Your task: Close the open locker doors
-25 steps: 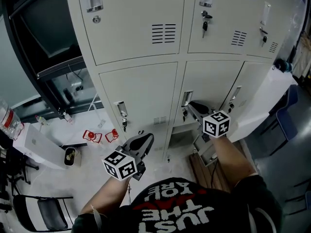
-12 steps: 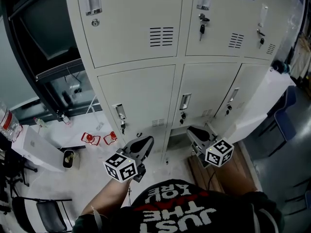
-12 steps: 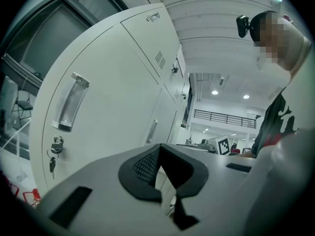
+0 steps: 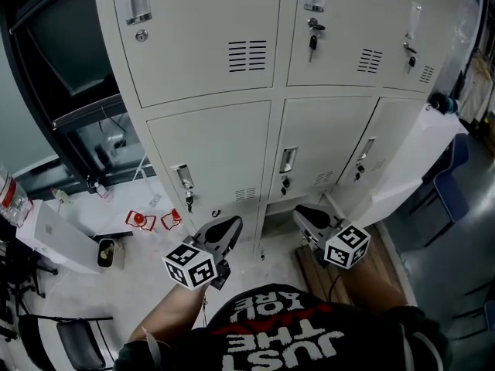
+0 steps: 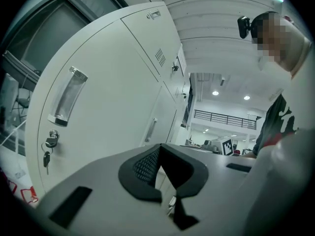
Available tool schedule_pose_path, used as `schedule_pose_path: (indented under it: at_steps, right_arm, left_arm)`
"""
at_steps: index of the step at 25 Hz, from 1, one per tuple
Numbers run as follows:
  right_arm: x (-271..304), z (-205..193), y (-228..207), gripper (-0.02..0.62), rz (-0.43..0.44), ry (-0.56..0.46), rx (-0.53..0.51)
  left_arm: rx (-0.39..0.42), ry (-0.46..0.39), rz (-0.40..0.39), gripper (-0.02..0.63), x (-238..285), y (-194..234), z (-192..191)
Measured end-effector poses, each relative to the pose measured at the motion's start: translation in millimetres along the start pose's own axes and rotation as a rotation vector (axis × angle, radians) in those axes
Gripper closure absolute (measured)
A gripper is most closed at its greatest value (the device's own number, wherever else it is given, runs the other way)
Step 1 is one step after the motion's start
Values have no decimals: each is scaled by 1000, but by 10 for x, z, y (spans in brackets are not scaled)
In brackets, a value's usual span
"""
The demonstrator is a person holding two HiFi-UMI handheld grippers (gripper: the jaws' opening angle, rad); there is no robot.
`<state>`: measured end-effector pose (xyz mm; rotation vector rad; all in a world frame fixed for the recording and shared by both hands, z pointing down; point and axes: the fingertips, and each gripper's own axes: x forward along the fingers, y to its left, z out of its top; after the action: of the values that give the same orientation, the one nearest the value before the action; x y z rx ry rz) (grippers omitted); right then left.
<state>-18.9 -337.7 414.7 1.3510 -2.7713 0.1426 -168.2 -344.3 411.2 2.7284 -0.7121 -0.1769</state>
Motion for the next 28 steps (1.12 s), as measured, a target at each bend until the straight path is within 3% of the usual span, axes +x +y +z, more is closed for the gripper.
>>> schedule_pose_path:
  at_steps: [9,17,23,28]
  right_arm:
    - [-364,4,-259,537,26,3,-7]
    - [-1196,-137,-978,537,90,20,12]
    - [-1852,-574,-1733,501,164,109,4]
    - [-2201,-1236,-2126,466,278,195,-2]
  left_arm:
    - [29,42,21,598,243,-209,-249]
    - [92,99,73,598,774,-695,-777]
    - [91,112,141,598,1348,-1143,-1310]
    - [46,149,206,598,1650,-1417,-1840]
